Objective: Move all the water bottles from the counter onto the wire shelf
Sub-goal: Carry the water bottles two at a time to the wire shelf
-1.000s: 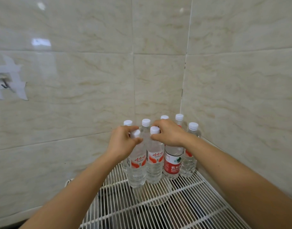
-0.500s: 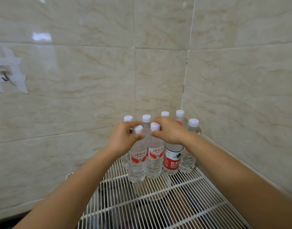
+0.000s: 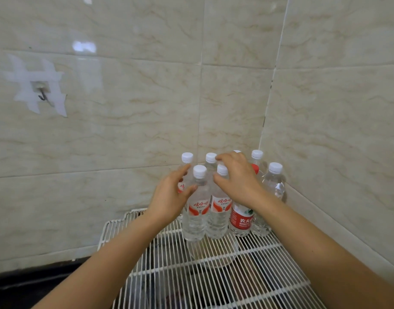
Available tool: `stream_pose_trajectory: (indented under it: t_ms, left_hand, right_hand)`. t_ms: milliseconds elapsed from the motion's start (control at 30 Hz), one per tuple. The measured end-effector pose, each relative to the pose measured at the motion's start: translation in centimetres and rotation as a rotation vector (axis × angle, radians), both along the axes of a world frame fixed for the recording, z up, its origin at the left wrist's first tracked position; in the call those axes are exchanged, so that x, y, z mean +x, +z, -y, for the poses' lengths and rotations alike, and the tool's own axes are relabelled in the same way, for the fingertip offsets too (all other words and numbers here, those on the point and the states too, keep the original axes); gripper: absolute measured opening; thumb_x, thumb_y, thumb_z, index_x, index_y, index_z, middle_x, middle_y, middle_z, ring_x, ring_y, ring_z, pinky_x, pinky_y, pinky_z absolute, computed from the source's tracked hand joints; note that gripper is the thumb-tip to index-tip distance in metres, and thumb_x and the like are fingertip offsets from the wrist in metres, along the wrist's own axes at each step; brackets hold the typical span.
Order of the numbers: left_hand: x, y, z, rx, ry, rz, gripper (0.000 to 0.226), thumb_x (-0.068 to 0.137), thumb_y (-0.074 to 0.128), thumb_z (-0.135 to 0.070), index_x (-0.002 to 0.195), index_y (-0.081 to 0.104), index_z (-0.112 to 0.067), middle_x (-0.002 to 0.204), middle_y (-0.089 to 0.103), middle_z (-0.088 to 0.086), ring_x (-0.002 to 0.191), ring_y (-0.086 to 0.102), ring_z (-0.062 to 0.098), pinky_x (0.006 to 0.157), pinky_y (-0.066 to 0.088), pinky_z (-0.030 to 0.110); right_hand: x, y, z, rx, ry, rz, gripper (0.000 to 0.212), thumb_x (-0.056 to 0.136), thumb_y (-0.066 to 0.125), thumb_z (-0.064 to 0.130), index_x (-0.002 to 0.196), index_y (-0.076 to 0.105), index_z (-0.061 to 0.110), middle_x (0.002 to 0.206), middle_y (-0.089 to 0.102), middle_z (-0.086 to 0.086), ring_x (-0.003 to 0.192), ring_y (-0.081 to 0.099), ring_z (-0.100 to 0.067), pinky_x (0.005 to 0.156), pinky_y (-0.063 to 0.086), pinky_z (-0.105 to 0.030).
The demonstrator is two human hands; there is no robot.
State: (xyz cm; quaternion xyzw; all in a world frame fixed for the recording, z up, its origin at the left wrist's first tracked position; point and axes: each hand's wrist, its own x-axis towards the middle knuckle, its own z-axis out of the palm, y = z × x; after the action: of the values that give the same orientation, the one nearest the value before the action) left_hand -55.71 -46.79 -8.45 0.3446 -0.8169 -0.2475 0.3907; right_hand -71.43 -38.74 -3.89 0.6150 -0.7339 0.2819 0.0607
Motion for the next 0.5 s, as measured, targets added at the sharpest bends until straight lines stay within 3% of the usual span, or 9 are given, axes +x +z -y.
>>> stream_pose_trajectory:
  t_ms: [100,167,233,367,433,500]
  left_hand:
    - [3.0,-1.1,-0.3,0.000,0.087,-0.010,0.053,0.090,0.059,-0.033,0.140,0.042,-0.026,0.136,0.054,-0.003,0.116,0.054,0.013,0.098,0.048,0.036]
    - [5.8,-2.1,-0.5,0.005,0.154,-0.008,0.052,0.091,0.057,-0.029,0.140,0.041,-0.027,0.134,0.055,-0.001,0.113,0.054,0.014,0.098,0.048,0.038]
    - [9.4,-3.0,-0.8,0.025,0.219,-0.003,0.053,0.092,0.056,-0.024,0.141,0.038,-0.027,0.133,0.054,0.001,0.113,0.054,0.016,0.099,0.047,0.041]
    - [18.2,-4.4,-2.0,0.060,0.351,0.034,0.050,0.092,0.054,-0.019,0.140,0.041,-0.022,0.137,0.051,0.004,0.120,0.051,0.021,0.102,0.044,0.042]
    - [23.3,-5.5,-3.0,0.057,0.422,0.076,0.049,0.092,0.054,-0.018,0.140,0.043,-0.019,0.138,0.052,0.005,0.122,0.050,0.022,0.103,0.043,0.039]
    - [28.8,-6.7,-4.1,0.088,0.493,0.145,0.050,0.092,0.054,-0.021,0.140,0.042,-0.020,0.140,0.050,0.004,0.125,0.049,0.021,0.103,0.041,0.034]
  right_hand:
    - [2.6,-0.6,0.1,-0.101,0.060,-0.017,0.037,0.094,0.055,0.025,0.128,0.054,0.011,0.128,0.053,-0.002,0.122,0.041,-0.018,0.101,0.034,-0.031]
    - [5.1,-1.5,0.3,-0.131,0.114,-0.050,0.033,0.092,0.055,0.026,0.120,0.059,0.009,0.121,0.057,-0.004,0.117,0.044,-0.021,0.099,0.037,-0.036]
    - [8.1,-2.5,0.7,-0.133,0.175,-0.087,0.037,0.088,0.050,0.032,0.115,0.062,0.008,0.115,0.060,-0.005,0.114,0.048,-0.025,0.097,0.038,-0.043]
    - [16.2,-5.1,2.0,-0.068,0.319,-0.109,0.050,0.083,0.040,0.041,0.110,0.065,0.007,0.110,0.064,-0.008,0.111,0.053,-0.030,0.091,0.039,-0.041]
    - [21.1,-6.6,2.5,-0.015,0.397,-0.124,0.061,0.078,0.031,0.047,0.116,0.063,0.010,0.115,0.062,-0.008,0.114,0.051,-0.029,0.093,0.038,-0.040]
    - [26.3,-8.1,2.6,0.090,0.463,-0.153,0.056,0.086,0.036,0.046,0.126,0.055,0.013,0.127,0.056,-0.005,0.124,0.043,-0.025,0.100,0.032,-0.037]
